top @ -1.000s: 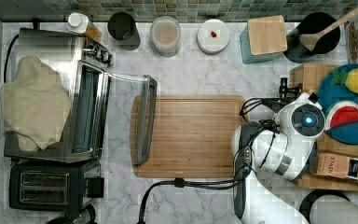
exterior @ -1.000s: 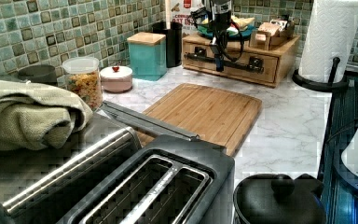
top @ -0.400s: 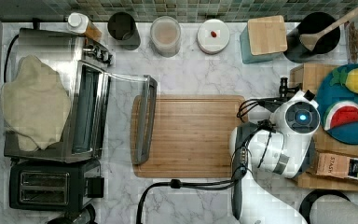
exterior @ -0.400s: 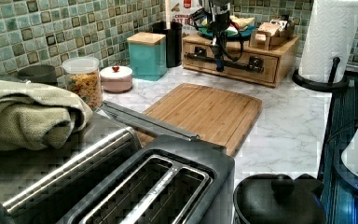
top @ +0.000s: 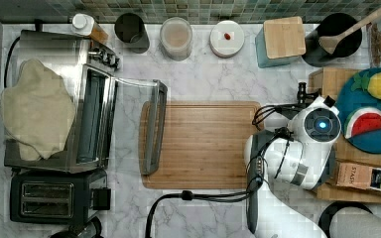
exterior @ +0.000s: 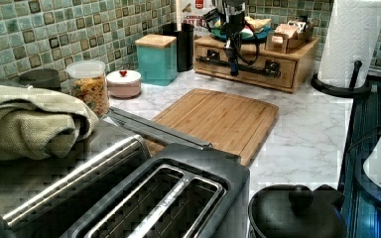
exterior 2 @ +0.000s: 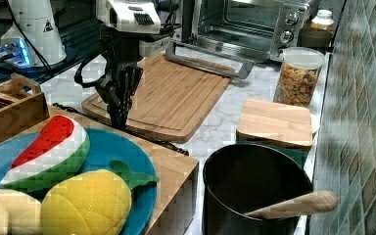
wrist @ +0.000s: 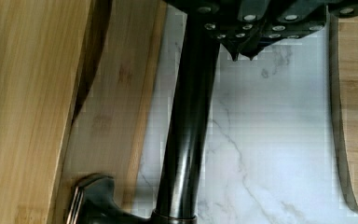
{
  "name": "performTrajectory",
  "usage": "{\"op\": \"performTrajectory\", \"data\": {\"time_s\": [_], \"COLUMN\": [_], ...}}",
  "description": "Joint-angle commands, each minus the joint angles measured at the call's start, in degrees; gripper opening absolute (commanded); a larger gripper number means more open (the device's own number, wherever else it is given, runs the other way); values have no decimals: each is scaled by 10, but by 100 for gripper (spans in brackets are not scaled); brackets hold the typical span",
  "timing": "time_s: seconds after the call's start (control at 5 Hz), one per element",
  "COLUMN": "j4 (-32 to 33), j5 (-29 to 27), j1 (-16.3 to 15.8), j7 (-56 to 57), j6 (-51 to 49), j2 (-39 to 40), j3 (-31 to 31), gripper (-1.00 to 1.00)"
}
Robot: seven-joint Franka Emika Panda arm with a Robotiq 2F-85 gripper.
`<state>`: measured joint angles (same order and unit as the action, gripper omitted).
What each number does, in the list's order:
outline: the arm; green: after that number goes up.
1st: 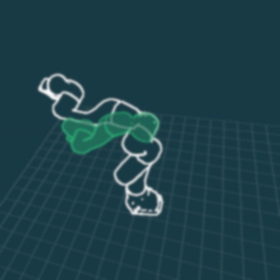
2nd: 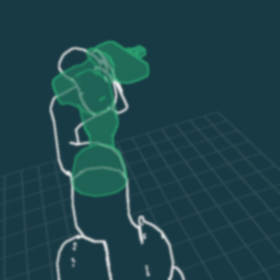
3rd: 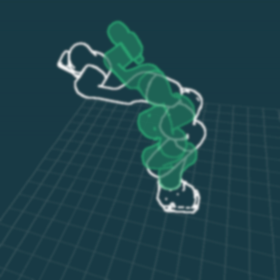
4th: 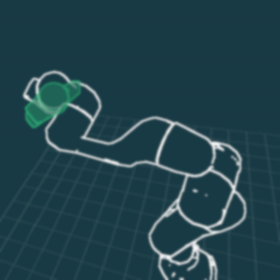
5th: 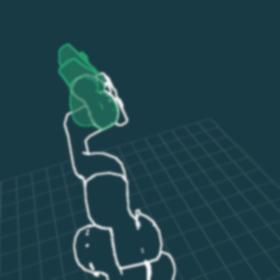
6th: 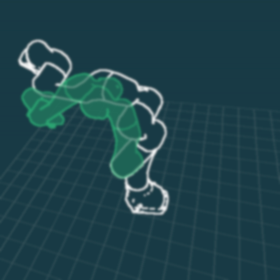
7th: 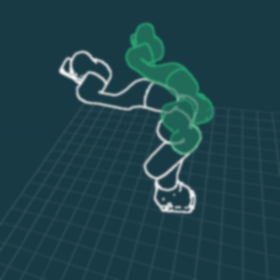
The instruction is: Close the drawer.
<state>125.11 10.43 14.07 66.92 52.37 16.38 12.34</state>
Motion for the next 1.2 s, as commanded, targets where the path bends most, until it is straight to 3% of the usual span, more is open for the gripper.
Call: {"op": "performTrajectory", "data": {"time_s": [0.2, 0.6, 1.2], "j4": [-71, -71, -71], "j5": [30, 22, 25], "j1": [75, 55, 63], "j7": [-5, 1, -2], "j6": [-4, -2, -3], "j2": [-21, -18, -19], "j3": [112, 132, 123], "gripper": [-100, -100, -100]}}
